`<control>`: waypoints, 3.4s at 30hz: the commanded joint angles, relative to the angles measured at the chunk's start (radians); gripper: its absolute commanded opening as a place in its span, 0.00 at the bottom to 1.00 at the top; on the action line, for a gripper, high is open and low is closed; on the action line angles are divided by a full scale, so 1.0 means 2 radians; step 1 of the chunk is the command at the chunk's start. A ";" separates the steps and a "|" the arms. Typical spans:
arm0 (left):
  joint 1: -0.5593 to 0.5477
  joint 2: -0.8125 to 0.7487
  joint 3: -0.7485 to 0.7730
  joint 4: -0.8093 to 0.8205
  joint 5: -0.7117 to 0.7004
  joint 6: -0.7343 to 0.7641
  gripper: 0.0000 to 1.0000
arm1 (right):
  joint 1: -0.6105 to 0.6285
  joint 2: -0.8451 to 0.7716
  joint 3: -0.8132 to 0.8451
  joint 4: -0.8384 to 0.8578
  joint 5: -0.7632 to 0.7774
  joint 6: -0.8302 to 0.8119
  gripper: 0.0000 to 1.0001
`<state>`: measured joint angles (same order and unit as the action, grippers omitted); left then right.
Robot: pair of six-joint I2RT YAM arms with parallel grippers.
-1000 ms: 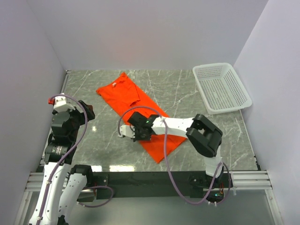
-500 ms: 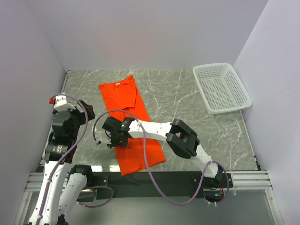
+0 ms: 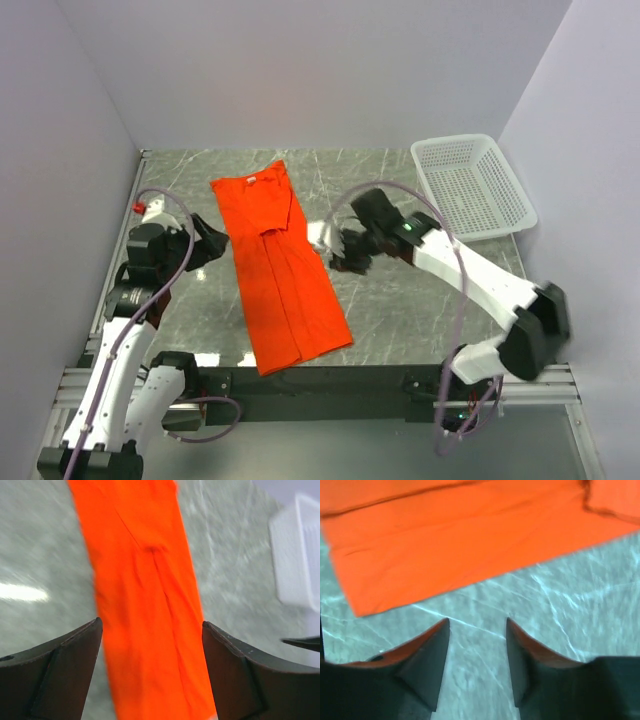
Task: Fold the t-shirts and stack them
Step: Fold the tshirt
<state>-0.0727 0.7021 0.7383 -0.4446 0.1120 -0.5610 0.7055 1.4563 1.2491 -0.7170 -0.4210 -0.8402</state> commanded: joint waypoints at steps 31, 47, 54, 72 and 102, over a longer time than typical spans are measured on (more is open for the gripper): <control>-0.751 0.367 0.117 -0.321 -0.209 -0.158 0.75 | -0.142 -0.104 -0.162 -0.121 -0.226 -0.266 0.61; -0.734 0.423 0.078 -0.234 -0.241 -0.156 0.64 | -0.142 -0.105 -0.170 -0.132 -0.241 -0.269 0.59; -0.694 0.424 0.068 -0.232 -0.255 -0.170 0.54 | -0.142 -0.106 -0.178 -0.135 -0.241 -0.270 0.59; -0.692 0.427 0.017 -0.175 -0.198 -0.175 0.19 | -0.121 -0.097 -0.192 -0.136 -0.216 -0.279 0.57; -0.681 0.303 -0.055 -0.097 -0.157 -0.225 0.01 | 0.095 -0.098 -0.269 0.059 -0.084 -0.193 0.58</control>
<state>-1.4330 1.3334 0.6724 -0.6758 -0.2859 -0.9466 0.8906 1.2980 0.7288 -0.6029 -0.5987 -1.2186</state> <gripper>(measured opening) 0.043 0.578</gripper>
